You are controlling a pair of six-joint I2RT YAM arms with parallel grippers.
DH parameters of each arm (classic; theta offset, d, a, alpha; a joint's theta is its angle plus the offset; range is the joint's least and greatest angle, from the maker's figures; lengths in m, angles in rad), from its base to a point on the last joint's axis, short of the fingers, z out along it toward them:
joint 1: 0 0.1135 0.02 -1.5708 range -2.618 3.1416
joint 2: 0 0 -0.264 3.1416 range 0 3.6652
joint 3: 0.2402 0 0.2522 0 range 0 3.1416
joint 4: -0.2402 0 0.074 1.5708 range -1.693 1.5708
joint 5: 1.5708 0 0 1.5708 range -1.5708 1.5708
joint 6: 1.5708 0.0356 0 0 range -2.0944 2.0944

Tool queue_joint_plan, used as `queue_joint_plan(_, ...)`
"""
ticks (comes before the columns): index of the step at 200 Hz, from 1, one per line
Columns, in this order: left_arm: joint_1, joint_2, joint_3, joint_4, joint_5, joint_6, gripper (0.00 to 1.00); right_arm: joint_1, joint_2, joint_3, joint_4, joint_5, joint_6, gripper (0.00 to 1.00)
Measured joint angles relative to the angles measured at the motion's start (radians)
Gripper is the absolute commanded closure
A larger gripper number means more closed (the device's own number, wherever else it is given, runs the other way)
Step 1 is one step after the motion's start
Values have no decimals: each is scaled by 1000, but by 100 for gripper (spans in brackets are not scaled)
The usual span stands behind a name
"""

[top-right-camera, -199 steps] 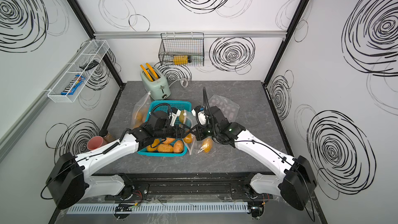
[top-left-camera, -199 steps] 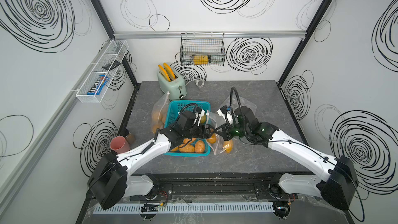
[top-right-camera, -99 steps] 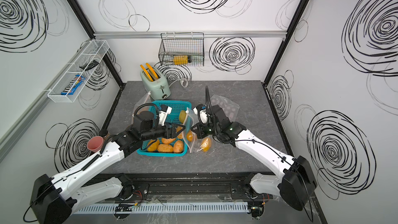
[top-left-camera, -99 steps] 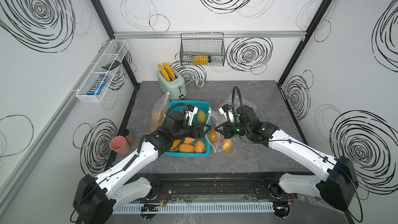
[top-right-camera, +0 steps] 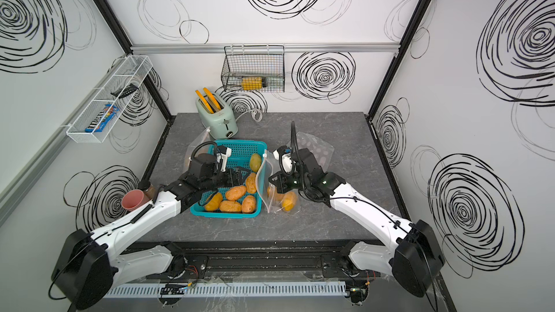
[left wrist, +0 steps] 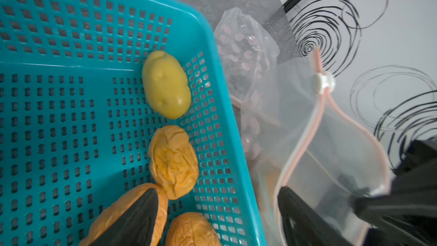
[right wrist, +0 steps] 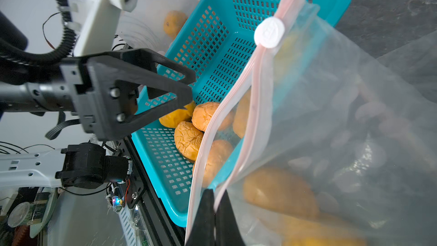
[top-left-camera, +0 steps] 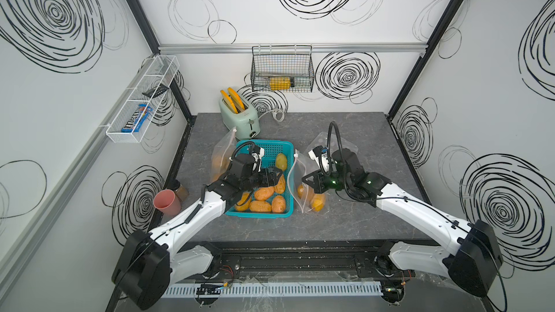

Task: Put the potatoes into a zipper bag and zip it
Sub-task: Place the potato into the zipper food storage bag, then pick up the potato from the basket.

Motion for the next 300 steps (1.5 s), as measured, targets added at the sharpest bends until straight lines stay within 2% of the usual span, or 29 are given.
queue_joint_plan(51,11,261,105,76,-97,16,15,0,-7,-1,-2,3,0,100)
queue_joint_plan(129,36,573,279,144,-135,55,19,0,-8,-1,-9,8,-5,100)
queue_joint_plan(205,57,685,363,139,-168,84,28,0,-6,-1,-10,12,-10,100)
queue_joint_plan(253,58,695,373,145,-160,88,32,0,-5,-1,-10,14,-10,100)
queue_joint_plan(300,58,687,368,145,-156,88,41,0,-5,-2,-10,16,-10,100)
